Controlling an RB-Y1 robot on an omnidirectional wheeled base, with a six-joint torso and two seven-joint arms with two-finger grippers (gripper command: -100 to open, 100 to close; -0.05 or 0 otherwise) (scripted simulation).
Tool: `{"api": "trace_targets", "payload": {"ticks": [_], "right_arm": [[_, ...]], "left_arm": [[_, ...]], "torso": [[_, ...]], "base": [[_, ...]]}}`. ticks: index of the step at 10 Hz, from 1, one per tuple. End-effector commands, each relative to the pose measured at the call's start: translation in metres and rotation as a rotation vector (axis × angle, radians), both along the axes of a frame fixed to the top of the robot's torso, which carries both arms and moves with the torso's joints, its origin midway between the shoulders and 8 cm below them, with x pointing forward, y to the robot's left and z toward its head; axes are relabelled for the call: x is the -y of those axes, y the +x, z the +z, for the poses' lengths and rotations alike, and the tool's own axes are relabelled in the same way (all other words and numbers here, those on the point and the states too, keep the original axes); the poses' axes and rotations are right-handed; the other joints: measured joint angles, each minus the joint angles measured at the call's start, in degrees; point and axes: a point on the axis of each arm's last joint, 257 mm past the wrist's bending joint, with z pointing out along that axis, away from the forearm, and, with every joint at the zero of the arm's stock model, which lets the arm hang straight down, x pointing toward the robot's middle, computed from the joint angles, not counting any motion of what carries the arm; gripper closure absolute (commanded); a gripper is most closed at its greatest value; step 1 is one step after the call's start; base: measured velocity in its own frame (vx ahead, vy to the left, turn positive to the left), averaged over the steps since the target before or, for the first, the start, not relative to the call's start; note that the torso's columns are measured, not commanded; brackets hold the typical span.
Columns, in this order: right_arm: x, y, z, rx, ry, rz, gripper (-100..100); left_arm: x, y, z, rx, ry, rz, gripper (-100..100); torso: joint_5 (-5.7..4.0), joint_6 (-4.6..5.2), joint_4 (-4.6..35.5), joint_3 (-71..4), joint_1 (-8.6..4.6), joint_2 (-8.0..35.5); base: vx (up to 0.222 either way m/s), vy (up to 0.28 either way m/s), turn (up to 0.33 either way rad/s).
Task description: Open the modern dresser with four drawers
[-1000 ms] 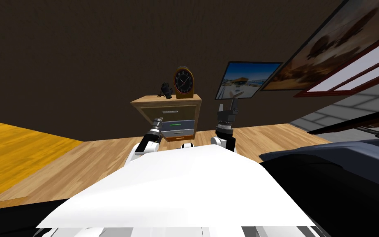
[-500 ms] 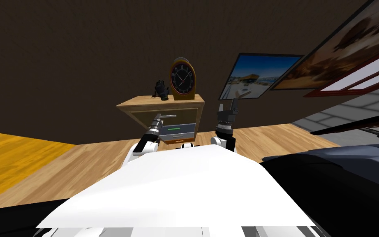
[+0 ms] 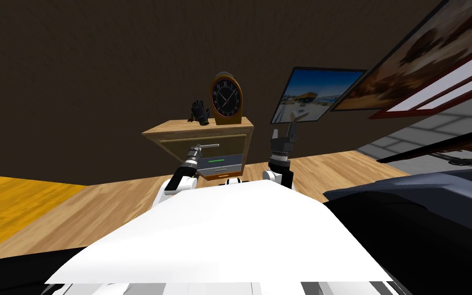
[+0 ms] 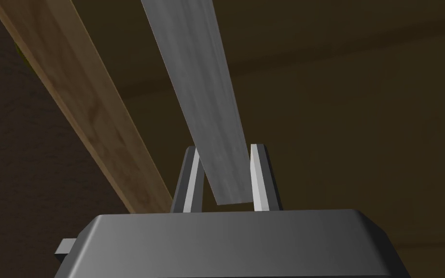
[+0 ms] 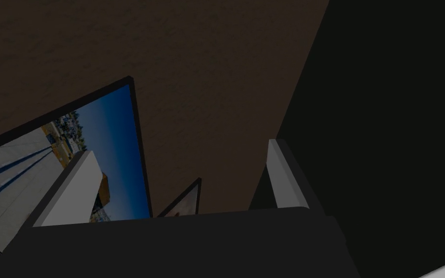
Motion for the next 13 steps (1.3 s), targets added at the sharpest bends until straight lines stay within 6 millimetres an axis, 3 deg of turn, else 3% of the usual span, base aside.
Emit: {"api": "trace_targets", "payload": {"ticks": [1,9,10,13], "right_arm": [[0.0,0.0,0.0,0.0,0.0,0.0,0],[0.0,0.0,0.0,0.0,0.0,0.0,0],[0.0,0.0,0.0,0.0,0.0,0.0,0],[0.0,0.0,0.0,0.0,0.0,0.0,0]], "left_arm": [[-0.003,-0.003,-0.001,-0.007,0.002,0.041,100],[-0.006,-0.01,-0.005,-0.022,0.001,0.134,100],[-0.004,-0.014,0.007,-0.019,0.0,0.131,-100],[-0.003,-0.021,0.024,-0.019,0.001,0.139,-100]], "torso": [[0.0,-0.02,0.02,0.03,-0.03,0.04],[-0.06,0.0,-0.06,-0.27,-0.11,-0.43],[-0.06,-0.02,-0.06,-0.29,-0.12,-0.44],[-0.1,0.0,-0.04,-0.51,-0.06,-0.73]], "base": [[-0.215,0.032,-0.147],[-0.137,0.033,-0.118],[-0.045,0.017,-0.058],[0.04,0.018,-0.024]]}}
